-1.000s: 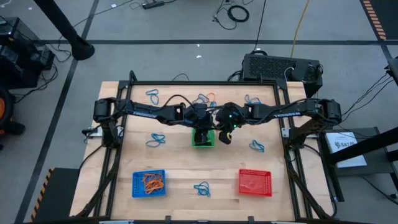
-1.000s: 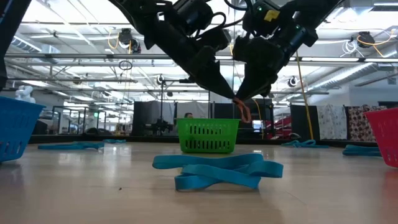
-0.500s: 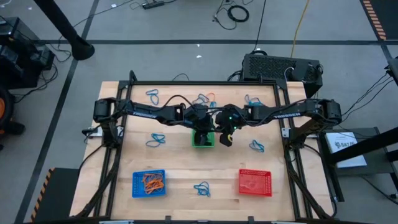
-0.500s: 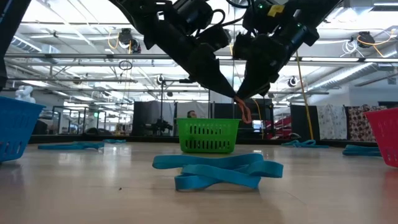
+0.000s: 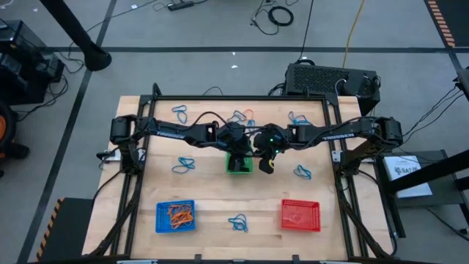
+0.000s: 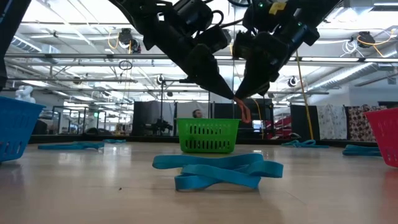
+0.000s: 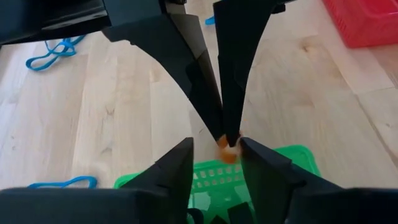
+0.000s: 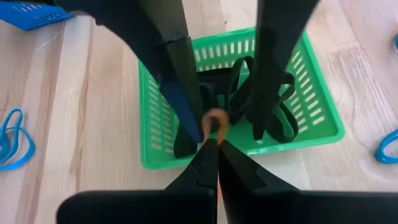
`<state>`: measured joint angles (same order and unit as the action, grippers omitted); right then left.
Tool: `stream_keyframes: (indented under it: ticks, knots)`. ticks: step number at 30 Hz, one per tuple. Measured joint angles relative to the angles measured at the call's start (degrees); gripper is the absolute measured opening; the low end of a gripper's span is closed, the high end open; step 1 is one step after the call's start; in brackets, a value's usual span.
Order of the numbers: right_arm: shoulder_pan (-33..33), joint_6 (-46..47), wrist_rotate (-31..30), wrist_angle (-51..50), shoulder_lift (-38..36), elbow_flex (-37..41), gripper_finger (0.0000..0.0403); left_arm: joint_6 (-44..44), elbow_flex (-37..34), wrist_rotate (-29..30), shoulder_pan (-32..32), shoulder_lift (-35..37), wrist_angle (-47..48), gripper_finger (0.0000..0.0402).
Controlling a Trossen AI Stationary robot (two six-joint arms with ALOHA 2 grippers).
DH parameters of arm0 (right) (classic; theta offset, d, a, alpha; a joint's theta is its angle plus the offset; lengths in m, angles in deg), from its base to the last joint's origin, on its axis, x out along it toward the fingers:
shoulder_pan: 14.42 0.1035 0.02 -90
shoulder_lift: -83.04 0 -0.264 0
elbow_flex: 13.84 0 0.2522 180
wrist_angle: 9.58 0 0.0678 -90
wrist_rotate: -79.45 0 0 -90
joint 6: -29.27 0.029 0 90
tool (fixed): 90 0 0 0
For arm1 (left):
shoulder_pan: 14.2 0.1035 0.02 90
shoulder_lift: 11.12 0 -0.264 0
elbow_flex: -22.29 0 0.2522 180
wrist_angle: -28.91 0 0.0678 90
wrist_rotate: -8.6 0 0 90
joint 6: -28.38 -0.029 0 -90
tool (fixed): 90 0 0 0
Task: Sort rubber bands into baskets
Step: Put the orange rubber band into the blue bin
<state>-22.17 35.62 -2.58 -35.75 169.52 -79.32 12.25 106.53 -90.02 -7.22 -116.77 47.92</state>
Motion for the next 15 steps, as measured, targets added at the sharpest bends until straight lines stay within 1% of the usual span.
stream_keyframes:
  ticks: [5, 8, 11, 15]
  knots:
    - [0.0, 0.0, 0.0, 0.7, 0.0, 0.0, 0.0000, -0.7, 0.0, 0.0, 0.0, 0.0, -0.4, 0.0189]
    - [0.0, 0.0, 0.0, 1.1, 0.0, 0.0, 0.0000, 0.1, 0.0, 0.0, 0.0, -0.3, -0.4, 0.0205]
    - [0.0, 0.0, 0.0, 1.1, 0.0, 0.0, 0.0000, 0.3, 0.0, -0.1, 0.0, -1.0, -0.1, 0.0206]
    - [0.0, 0.0, -0.1, 0.9, 0.0, 0.0, 0.0000, 0.2, 0.0, -0.2, 0.0, -2.0, -0.9, 0.0188]
